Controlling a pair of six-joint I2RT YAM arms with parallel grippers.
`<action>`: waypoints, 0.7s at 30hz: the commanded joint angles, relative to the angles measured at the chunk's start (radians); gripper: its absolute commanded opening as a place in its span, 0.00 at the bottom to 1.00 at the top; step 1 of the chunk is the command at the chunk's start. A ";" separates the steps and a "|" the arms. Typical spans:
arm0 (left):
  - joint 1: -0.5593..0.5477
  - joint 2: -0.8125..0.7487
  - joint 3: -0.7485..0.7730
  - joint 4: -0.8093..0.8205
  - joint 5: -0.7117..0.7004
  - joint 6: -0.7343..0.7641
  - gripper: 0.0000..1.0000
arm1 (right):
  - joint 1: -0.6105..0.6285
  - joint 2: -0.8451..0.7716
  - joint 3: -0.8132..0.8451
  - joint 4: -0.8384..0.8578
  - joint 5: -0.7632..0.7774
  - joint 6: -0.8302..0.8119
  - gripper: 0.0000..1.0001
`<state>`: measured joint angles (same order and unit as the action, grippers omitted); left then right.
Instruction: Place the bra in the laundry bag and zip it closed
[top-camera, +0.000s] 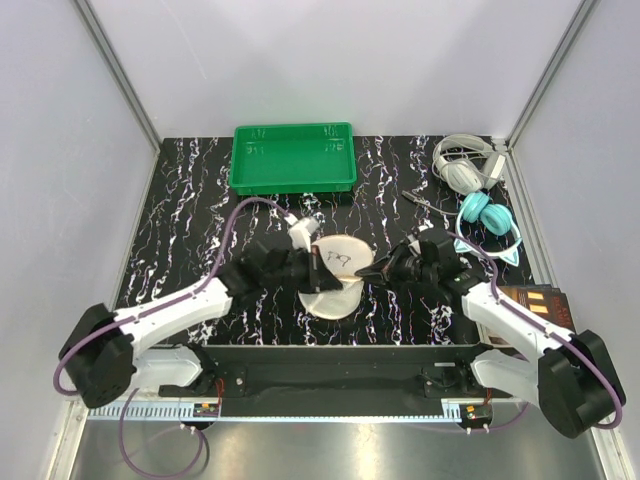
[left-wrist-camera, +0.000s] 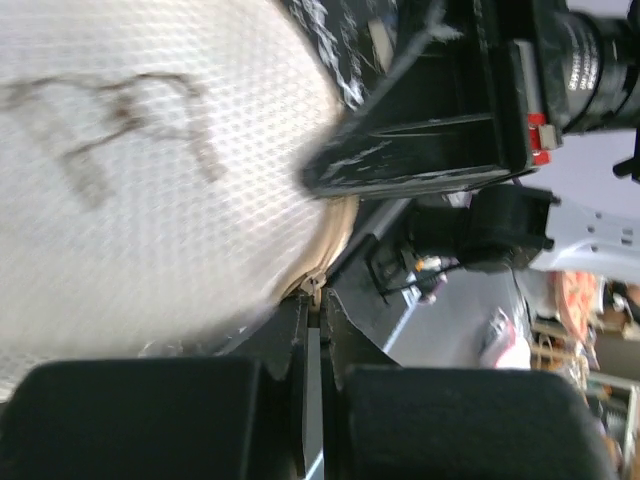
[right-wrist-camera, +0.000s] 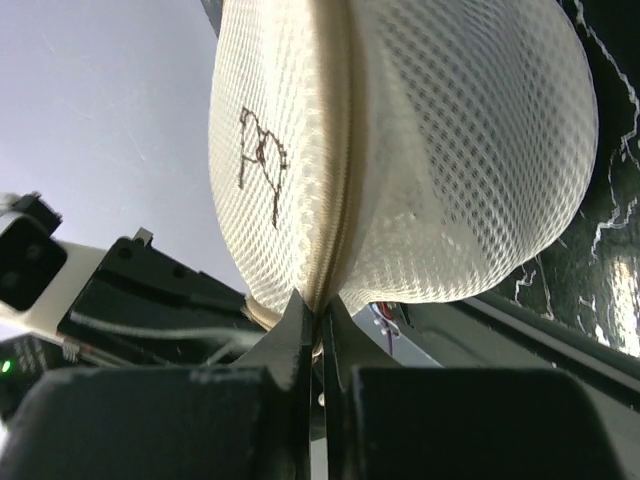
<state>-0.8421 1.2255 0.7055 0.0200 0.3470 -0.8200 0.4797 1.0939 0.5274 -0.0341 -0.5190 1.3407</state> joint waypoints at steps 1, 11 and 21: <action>0.141 -0.136 -0.032 -0.123 -0.029 0.093 0.00 | -0.046 0.008 -0.006 0.020 -0.042 -0.087 0.00; 0.253 -0.159 0.023 -0.356 -0.120 0.243 0.23 | -0.110 0.162 0.118 -0.025 -0.099 -0.279 0.02; 0.091 -0.264 0.095 -0.318 -0.215 0.237 0.53 | -0.115 0.113 0.284 -0.512 0.336 -0.679 1.00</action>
<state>-0.6640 0.9997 0.7570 -0.3660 0.1696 -0.5884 0.3656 1.2560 0.7673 -0.3420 -0.3862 0.8433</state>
